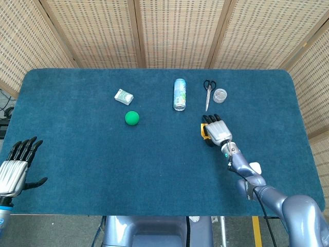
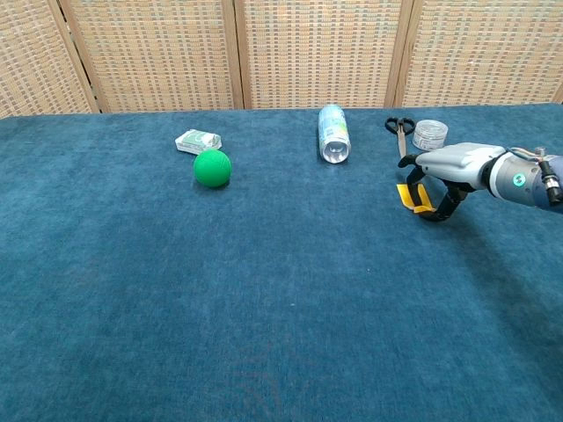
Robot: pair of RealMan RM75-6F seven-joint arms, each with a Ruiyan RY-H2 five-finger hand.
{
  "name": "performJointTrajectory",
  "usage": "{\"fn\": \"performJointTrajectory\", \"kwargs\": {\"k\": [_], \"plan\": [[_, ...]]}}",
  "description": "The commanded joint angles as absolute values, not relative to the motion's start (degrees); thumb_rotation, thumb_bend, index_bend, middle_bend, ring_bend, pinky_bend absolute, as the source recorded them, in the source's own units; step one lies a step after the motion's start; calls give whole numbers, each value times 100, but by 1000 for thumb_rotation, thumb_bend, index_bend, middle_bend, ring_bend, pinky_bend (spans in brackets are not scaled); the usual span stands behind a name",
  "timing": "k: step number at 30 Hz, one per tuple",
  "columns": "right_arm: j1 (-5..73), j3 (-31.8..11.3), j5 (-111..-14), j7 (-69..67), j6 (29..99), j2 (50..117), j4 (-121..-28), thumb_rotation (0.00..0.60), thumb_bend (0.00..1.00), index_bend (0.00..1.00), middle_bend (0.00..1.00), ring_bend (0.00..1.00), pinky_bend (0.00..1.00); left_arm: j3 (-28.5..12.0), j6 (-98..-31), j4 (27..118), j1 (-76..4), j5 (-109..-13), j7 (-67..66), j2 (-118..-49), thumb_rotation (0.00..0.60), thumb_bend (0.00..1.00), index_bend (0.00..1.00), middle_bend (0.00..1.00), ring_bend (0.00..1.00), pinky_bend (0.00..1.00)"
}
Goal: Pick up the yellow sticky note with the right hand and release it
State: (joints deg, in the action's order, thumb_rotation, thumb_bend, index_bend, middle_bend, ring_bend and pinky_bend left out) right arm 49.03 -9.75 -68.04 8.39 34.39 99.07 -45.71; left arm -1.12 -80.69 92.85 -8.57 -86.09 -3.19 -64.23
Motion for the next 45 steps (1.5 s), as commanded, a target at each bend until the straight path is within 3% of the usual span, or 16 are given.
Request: {"fn": "performJointTrajectory", "kwargs": {"k": [1,15,32,45], "plan": [[4907,-965,-6836,802,3449,9922,-4546,600,460,549,87,0,57,-112,-8068,9286,-857,-8606,-319,-6423,600,3,22,0,0,0],[4891,-923,-7044,580,3640,10067,-4291,600,566,608,126,0,72,-111,-8068,9288,-857,-8606,-319,-6422,600,2,22,0,0,0],[5053,-1073,-7116,431,3713,10064,-4011,600,593,623,136,0,72,-111,-8064,9293,-858,-8602,-317,-6423,600,3,22,0,0,0],[5543,-1559,-6708,581,3325,10007,-2690,600,591,624,151,0,81,-116,-8043,9302,-866,-8584,-308,-6418,600,2,21,0,0,0]]}}
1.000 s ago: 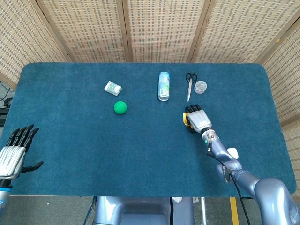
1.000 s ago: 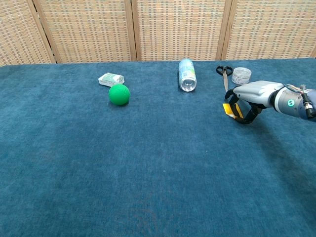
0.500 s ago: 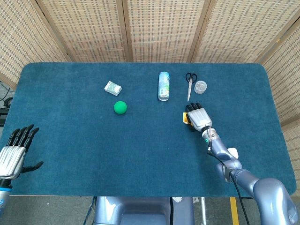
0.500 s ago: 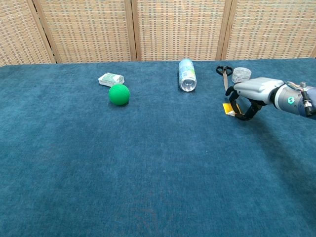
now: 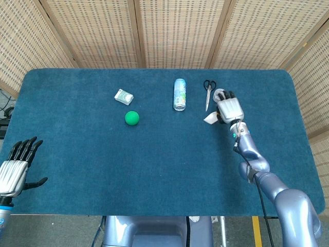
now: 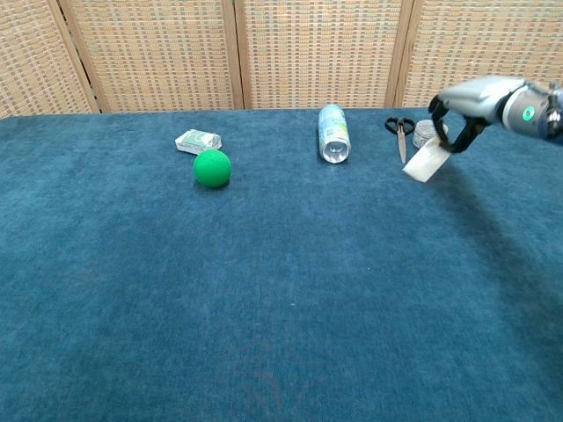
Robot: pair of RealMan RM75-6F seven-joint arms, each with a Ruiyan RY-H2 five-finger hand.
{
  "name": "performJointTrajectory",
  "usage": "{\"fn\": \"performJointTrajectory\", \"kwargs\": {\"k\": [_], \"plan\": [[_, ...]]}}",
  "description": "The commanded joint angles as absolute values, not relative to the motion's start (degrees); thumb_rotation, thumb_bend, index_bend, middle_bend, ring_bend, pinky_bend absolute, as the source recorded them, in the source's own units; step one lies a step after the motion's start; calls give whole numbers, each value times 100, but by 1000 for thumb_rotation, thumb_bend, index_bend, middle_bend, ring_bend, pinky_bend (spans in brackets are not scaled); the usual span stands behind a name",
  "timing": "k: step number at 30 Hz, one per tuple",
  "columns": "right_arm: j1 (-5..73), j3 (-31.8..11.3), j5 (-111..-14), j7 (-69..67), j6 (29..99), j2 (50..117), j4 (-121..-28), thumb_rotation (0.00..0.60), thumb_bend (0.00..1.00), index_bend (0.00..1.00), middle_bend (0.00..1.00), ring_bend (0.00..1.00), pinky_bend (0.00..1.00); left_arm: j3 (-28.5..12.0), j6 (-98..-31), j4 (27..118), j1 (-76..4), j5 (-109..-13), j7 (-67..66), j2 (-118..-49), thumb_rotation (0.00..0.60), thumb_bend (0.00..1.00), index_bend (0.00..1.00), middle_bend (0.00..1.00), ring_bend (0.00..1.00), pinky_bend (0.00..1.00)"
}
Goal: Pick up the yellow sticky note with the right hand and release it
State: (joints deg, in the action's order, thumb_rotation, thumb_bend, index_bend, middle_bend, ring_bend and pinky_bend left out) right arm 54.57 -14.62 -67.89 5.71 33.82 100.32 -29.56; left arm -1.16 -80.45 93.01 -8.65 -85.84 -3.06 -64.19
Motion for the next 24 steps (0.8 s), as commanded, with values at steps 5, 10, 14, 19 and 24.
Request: {"fn": "performJointTrajectory", "kwargs": {"k": [5,10,14,19,24], "plan": [[5384,-1526,-6815,382,3607,9819,-2691,600,590,624,158,16,85,-110,-8037,9299,-870,-8595,-306,-6414,600,2,22,0,0,0],[4942,-1536,-6975,-69,4547,9525,-3283,600,265,196,64,26,86,-103,-8044,9306,-867,-8609,-306,-6408,600,2,21,0,0,0],[4505,-1524,-7107,-402,5326,9210,-4027,600,32,0,0,0,86,-101,-8054,9306,-864,-8618,-304,-6409,600,2,21,0,0,0],[3757,-1380,-7484,-517,6645,8461,-5552,600,0,0,0,0,86,-100,-8078,9298,-855,-8633,-289,-6412,600,3,21,0,0,0],[3106,-1180,-7809,-346,7674,7932,-6689,600,0,0,0,0,86,-104,-8090,9286,-849,-8628,-259,-6418,600,2,21,0,0,0]]}}
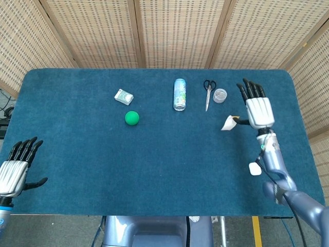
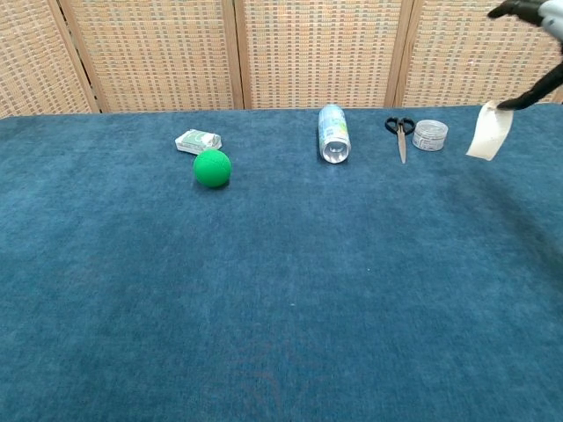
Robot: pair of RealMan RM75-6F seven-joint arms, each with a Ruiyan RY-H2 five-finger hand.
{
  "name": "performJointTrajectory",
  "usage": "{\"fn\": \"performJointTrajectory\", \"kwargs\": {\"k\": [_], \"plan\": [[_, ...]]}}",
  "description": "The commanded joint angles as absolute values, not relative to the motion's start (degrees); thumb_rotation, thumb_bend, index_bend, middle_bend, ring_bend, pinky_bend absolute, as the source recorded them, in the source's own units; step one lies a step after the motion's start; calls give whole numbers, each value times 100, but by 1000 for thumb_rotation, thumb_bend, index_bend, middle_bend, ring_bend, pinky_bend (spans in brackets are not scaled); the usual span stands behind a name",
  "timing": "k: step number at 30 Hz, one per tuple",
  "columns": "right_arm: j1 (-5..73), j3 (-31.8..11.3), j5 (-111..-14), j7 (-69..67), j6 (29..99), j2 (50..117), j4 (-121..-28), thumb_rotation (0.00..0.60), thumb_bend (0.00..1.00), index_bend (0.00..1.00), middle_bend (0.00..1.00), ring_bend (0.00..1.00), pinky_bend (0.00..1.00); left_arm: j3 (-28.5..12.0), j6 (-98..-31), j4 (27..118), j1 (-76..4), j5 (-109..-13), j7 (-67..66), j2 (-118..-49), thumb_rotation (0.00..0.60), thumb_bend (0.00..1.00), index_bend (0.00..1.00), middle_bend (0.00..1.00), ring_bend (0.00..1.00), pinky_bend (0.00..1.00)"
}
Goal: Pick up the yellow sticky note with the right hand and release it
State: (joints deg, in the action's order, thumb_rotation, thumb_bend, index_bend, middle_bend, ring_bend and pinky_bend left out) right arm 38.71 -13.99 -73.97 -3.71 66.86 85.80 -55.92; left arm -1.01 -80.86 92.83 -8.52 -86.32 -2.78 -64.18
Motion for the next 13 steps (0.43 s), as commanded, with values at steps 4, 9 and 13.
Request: {"fn": "performJointTrajectory", "kwargs": {"k": [4,9,13], "plan": [[2548,-855,-8118,-287,8385,7694,-7365,600,0,0,0,0,86,-103,-8115,9283,-833,-8630,-226,-6413,600,2,22,0,0,0],[1968,-465,-8493,-308,9095,7540,-7978,600,0,0,0,0,86,-78,-8180,9283,-796,-8676,-229,-6404,600,3,21,0,0,0],[1603,-140,-8749,-91,9395,7443,-8276,600,0,0,0,0,86,-61,-8264,9260,-755,-8730,-198,-6406,600,3,22,0,0,0]]}}
